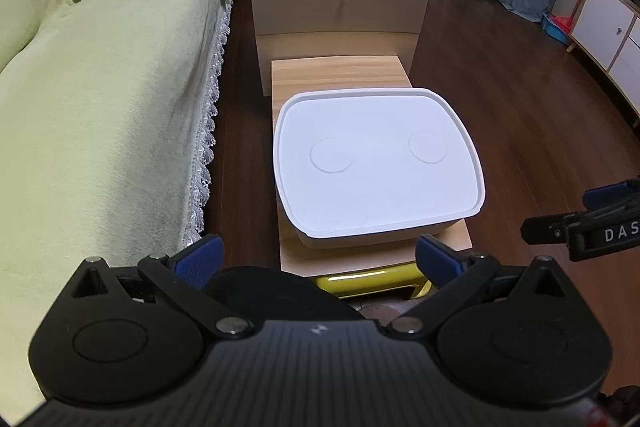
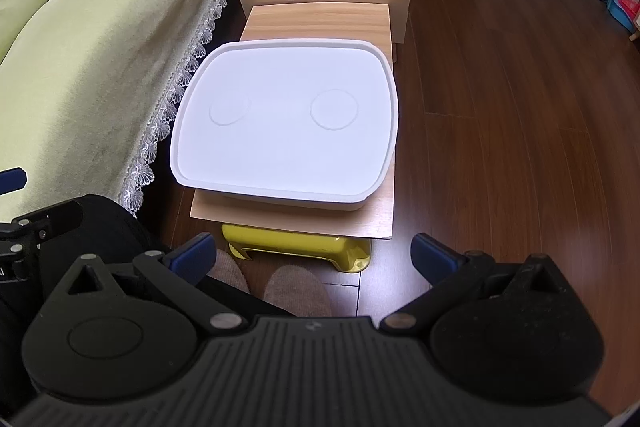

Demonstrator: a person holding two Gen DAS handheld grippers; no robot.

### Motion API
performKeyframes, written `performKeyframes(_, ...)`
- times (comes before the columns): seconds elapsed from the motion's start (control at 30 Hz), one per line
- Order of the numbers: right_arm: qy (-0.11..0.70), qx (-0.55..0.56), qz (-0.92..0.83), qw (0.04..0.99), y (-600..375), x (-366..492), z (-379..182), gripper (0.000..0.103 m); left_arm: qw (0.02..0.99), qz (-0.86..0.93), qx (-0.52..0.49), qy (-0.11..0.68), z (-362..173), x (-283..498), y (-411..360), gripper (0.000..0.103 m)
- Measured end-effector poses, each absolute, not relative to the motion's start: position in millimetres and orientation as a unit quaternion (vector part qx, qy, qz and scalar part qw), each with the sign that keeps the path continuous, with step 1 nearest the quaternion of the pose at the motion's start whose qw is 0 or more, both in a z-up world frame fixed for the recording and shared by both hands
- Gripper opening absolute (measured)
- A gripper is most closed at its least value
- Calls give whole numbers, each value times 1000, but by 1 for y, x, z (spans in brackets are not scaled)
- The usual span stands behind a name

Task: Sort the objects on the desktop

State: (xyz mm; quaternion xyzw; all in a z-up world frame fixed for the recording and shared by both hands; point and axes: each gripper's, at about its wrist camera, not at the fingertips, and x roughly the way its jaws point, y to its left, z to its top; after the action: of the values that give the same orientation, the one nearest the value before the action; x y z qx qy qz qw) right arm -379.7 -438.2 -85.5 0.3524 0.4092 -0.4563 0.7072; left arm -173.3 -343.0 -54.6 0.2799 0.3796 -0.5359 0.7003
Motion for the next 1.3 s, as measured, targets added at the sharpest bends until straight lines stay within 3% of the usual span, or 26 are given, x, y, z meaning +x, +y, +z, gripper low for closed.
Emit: performKeyframes(1.3,415,368,-459,694,-444,-384,-95,102,698,-525,285,394,-60,-171,-348,103)
